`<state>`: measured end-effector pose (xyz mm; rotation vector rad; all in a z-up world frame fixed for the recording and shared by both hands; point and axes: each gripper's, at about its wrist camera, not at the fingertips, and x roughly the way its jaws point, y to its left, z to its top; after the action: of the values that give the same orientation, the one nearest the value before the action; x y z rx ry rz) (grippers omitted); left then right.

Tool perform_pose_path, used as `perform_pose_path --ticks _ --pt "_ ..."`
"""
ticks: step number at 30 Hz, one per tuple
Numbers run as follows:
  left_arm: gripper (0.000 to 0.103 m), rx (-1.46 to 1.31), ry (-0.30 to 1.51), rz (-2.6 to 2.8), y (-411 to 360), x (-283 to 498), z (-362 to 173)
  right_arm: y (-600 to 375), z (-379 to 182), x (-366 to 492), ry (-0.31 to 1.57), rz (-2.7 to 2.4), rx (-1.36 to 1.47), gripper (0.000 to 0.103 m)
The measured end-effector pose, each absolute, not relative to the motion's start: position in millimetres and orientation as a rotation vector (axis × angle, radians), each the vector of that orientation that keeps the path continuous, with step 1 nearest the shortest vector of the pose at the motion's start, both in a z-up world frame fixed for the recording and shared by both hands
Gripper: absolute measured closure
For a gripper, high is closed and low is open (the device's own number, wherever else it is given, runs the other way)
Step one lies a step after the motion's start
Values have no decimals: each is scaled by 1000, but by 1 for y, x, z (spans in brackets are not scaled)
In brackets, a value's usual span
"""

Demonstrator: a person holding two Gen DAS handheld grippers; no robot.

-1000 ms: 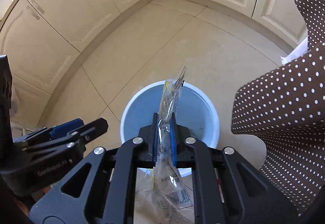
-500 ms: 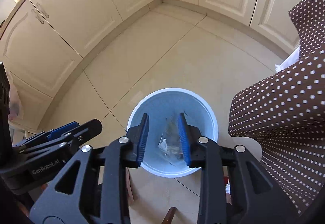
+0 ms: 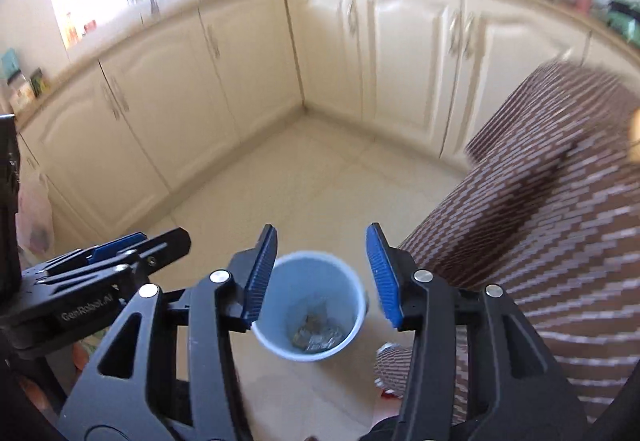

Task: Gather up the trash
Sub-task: 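Grasp the crushed red can with the left tool while the right tool grasps a dark wrapper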

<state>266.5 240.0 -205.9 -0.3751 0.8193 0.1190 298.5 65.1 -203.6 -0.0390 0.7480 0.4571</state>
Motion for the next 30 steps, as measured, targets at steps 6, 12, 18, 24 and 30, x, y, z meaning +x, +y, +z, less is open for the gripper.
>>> perform_pose_path --ticks 6,12,18,24,30 --pt "33 -299 706 -22 163 241 -139 -14 -131 240 540 353 -12 52" --pt "28 -249 695 -180 80 245 -110 -107 -97 201 439 181 23 50" --pt "28 -268 770 -298 17 269 -119 -190 -92 207 457 21 81 48" --pt "28 -320 849 -313 -13 310 -143 -218 -111 217 515 -14 102 47" --pt "28 -372 879 -312 -26 335 -158 -222 -121 242 567 10 122 47"
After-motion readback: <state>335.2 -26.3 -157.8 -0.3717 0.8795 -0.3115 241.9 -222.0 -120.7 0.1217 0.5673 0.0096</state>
